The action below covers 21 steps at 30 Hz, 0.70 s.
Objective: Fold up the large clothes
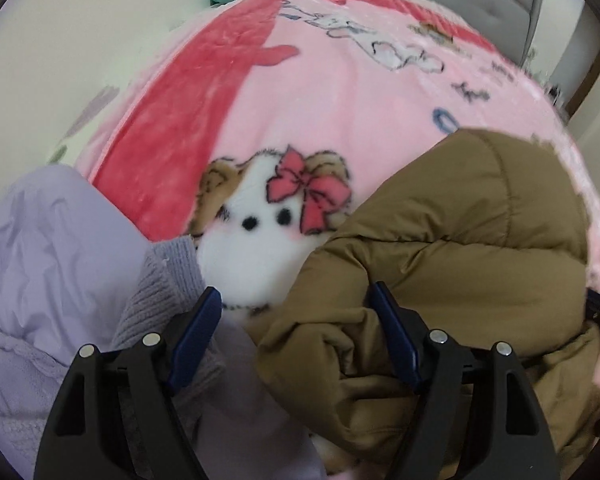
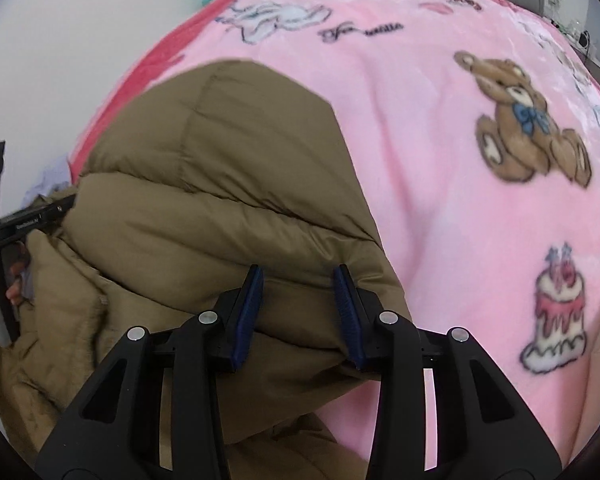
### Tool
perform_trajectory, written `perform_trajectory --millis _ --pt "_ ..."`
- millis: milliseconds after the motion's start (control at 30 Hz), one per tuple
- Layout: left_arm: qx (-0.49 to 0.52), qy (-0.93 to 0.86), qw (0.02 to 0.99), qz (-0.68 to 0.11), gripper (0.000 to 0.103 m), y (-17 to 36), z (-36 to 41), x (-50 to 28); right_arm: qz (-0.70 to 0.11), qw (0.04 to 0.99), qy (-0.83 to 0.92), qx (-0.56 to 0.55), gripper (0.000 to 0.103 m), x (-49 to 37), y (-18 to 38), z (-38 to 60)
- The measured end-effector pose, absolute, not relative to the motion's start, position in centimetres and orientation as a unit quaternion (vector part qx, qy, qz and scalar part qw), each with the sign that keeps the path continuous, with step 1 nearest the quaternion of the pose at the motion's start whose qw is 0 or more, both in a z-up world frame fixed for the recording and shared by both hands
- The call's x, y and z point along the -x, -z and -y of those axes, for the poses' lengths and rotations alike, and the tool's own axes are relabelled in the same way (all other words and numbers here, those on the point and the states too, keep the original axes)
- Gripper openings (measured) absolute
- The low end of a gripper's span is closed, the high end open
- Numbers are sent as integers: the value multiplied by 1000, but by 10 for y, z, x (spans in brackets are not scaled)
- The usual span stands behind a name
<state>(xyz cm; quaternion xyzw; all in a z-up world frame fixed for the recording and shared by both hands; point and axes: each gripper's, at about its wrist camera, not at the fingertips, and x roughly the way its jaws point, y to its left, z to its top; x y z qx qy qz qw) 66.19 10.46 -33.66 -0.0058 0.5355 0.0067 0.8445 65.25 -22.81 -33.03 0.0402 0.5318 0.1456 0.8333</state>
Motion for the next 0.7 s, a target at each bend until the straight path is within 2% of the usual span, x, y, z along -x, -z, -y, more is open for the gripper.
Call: perform_trajectory --millis 100,267,433,467,500,533,567,633,700 --pt "-27 -18 841 -540 77 345 -96 -664 -536 832 -140 -19 36 -655 339 223" --pt "-26 -34 838 -543 79 351 -93 -666 -551 825 -124 -16 36 -660 348 223" --pt "-53 -6 871 -488 79 319 -89 -651 -511 844 -164 -21 39 -647 319 228" --pt "-48 17 881 -470 79 309 -89 -646 -490 851 -185 -36 47 -642 308 231" --pt "-48 38 891 -450 79 298 -88 -644 -468 860 -198 -46 68 -639 298 234" --pt "-56 51 896 -437 79 292 -86 -643 -444 871 -204 -50 78 -637 287 235" --pt "-68 59 899 -430 83 286 -83 -646 -433 876 -207 -49 84 -639 281 235" --pt "-93 70 890 -440 89 282 -73 -664 -437 873 -212 -35 84 -655 273 229" --pt "-108 80 870 -474 89 290 -63 -686 -459 864 -204 -14 84 -675 277 222"
